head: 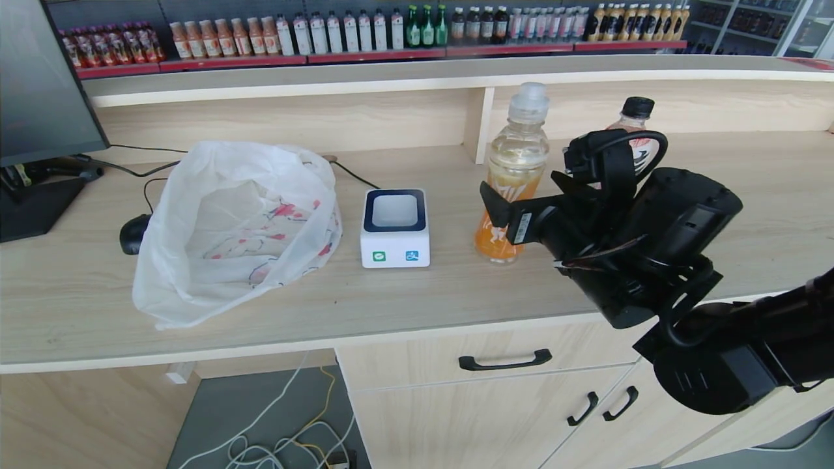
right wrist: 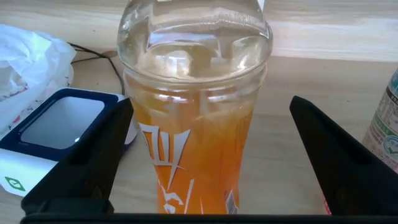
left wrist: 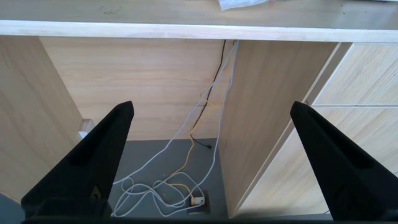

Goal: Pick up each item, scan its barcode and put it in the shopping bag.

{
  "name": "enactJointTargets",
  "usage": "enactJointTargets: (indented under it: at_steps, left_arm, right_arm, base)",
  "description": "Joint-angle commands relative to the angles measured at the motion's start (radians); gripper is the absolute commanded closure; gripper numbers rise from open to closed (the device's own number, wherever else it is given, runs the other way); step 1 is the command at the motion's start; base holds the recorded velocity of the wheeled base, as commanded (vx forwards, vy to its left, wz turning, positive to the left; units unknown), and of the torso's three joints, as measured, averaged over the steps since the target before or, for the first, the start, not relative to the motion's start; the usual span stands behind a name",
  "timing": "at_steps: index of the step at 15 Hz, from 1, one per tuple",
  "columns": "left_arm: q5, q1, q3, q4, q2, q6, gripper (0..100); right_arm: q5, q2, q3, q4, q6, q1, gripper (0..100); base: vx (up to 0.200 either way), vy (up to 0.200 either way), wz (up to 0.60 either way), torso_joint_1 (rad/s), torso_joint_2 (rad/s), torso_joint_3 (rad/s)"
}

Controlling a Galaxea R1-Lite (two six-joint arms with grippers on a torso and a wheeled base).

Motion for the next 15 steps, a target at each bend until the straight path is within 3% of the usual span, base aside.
enactJointTargets:
  at_steps: [1, 15]
  left_arm:
    - [0.000, 0.000, 0.000, 0.000, 0.000, 0.000, 0]
    - [0.000, 0.000, 0.000, 0.000, 0.000, 0.000, 0]
  right_arm:
    - [0.008, -0.001, -0.008, 0.000, -0.003, -0.015, 0]
    - [0.016, 0.070, -0.082, 0.003, -0.003, -0.018, 0]
  base:
    - [0.000, 0.000, 0.00, 0.000, 0.00, 0.000]
    - [0.000, 0.000, 0.00, 0.000, 0.00, 0.000]
